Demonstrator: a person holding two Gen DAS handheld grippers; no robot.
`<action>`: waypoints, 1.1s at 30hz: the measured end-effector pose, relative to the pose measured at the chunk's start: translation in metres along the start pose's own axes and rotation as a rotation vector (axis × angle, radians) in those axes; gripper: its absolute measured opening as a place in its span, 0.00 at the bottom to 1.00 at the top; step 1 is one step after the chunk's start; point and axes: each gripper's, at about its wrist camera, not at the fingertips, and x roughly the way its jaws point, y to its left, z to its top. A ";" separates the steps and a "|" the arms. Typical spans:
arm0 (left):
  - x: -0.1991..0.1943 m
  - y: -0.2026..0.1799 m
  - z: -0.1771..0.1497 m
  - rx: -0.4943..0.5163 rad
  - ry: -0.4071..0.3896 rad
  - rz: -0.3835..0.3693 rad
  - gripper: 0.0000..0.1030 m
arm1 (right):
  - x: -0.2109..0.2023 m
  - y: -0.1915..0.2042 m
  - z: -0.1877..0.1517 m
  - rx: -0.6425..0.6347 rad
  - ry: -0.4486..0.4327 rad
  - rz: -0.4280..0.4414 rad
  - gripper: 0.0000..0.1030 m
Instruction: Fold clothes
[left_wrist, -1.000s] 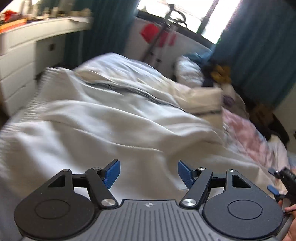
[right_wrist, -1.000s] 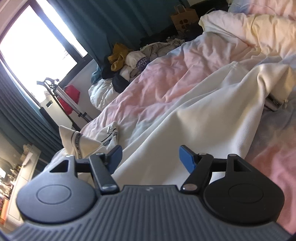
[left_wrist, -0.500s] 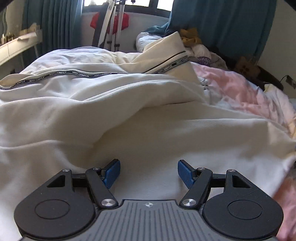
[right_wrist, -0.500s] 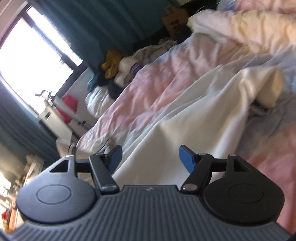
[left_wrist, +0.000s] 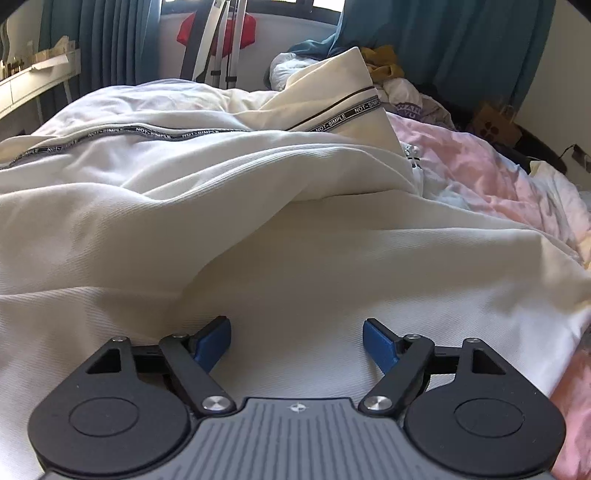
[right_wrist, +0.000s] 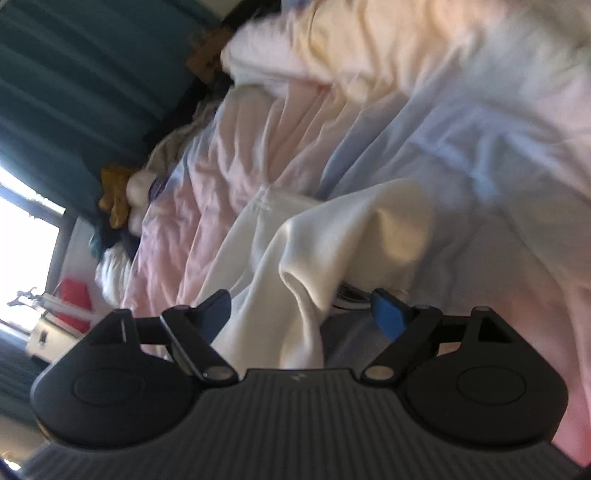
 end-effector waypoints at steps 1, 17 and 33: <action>0.000 0.001 0.000 -0.003 0.003 -0.004 0.78 | 0.009 -0.002 0.006 0.010 0.033 0.005 0.82; 0.000 0.022 0.007 -0.132 0.017 -0.103 0.77 | -0.020 0.079 0.072 -0.190 -0.161 0.191 0.11; -0.004 0.018 0.003 -0.127 0.021 -0.120 0.76 | -0.024 -0.069 0.039 -0.199 0.099 -0.057 0.17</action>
